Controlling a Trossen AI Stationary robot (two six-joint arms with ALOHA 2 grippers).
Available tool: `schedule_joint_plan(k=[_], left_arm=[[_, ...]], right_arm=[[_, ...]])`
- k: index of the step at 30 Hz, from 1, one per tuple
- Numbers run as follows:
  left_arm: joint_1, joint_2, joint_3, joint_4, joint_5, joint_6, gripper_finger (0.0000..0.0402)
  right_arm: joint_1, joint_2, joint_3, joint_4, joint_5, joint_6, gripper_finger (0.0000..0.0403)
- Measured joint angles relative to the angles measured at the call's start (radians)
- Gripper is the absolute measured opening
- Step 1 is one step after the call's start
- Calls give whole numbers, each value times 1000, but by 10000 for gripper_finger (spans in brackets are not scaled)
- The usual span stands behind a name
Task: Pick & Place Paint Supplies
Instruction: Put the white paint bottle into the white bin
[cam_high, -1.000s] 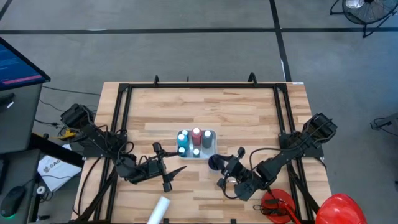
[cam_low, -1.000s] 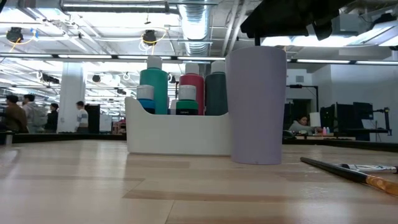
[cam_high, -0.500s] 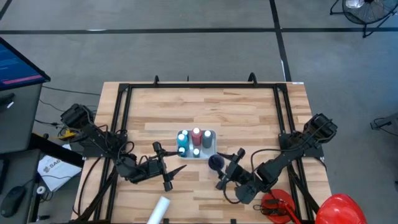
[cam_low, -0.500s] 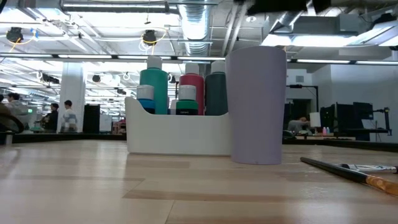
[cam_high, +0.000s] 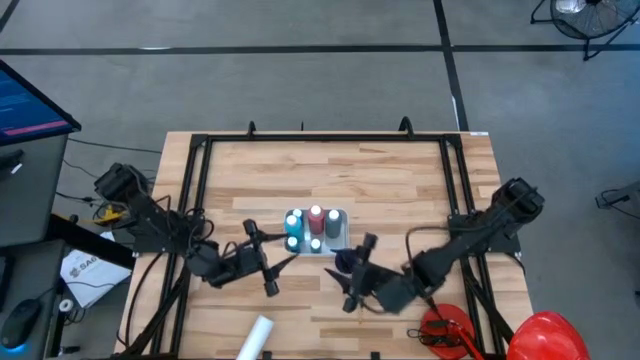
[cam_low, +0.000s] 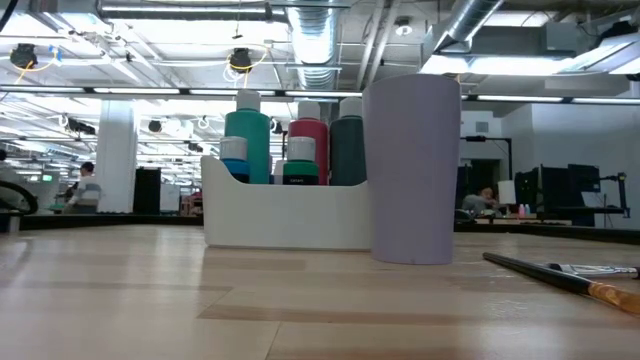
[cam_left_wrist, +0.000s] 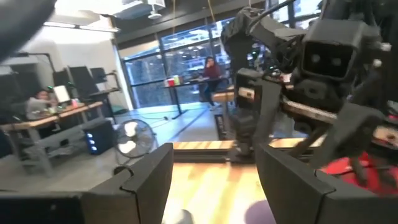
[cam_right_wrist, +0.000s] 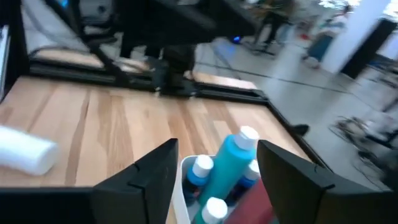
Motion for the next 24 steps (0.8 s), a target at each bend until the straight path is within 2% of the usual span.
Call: schedule_joint_plan(k=[4, 8, 10, 15, 18, 20, 24], left_arm=[[43, -37, 0, -82, 25, 41, 220], [91, -100, 0, -230, 110, 18, 220], [118, -154, 0, -331, 201, -60, 220], [197, -298, 0, -576, 526, -249, 220], [231, -354, 0, -619, 629, -288, 220], [240, -376, 0, -616, 636, -303, 220], [248, -420, 0, -547, 636, -304, 220]], right_arm=[[-74, -13, -37, 73, -123, -115, 195], [-158, -47, -46, 137, -289, -225, 184], [-206, -80, -46, 151, -421, -245, 180], [-318, -188, -46, 124, -730, -220, 173], [-371, -235, -46, 115, -877, -177, 172], [-399, -255, -46, 117, -930, -143, 171], [-442, -283, -46, 114, -943, -44, 172]])
